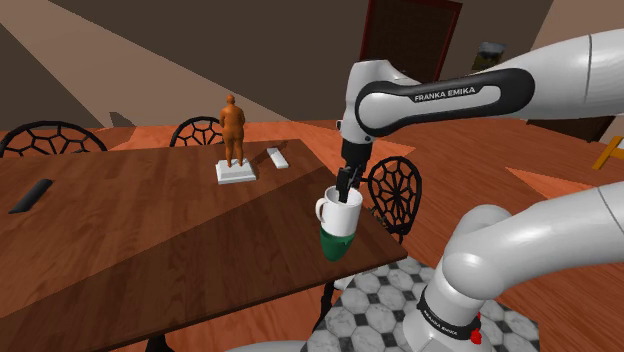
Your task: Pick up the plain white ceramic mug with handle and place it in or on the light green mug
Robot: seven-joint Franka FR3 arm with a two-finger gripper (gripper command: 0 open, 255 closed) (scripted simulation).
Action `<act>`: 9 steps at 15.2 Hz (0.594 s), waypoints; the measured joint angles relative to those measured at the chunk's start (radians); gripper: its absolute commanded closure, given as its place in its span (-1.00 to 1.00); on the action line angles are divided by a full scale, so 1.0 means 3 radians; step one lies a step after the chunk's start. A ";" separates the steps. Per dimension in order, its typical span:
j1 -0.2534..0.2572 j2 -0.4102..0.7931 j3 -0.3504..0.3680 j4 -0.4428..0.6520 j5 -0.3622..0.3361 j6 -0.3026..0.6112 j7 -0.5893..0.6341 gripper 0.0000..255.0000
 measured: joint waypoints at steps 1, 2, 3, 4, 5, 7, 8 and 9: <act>0.0000 -0.0043 -0.0001 0.0091 -0.0001 -0.0128 0.0001 -1.00; 0.0001 -0.0042 -0.0001 0.0176 0.0000 -0.0215 0.0003 -1.00; 0.0002 -0.0045 0.0002 0.0224 0.0002 -0.0267 0.0007 -1.00; 0.0004 -0.0037 0.0005 0.0249 0.0003 -0.0285 0.0011 -1.00; 0.0004 -0.0039 0.0005 0.0257 0.0003 -0.0297 0.0011 -1.00; 0.0003 -0.0037 0.0004 0.0267 0.0002 -0.0306 0.0010 -1.00; 0.0003 -0.0036 0.0004 0.0268 0.0002 -0.0307 0.0010 -1.00; 0.0003 -0.0036 0.0004 0.0269 0.0002 -0.0308 0.0010 -1.00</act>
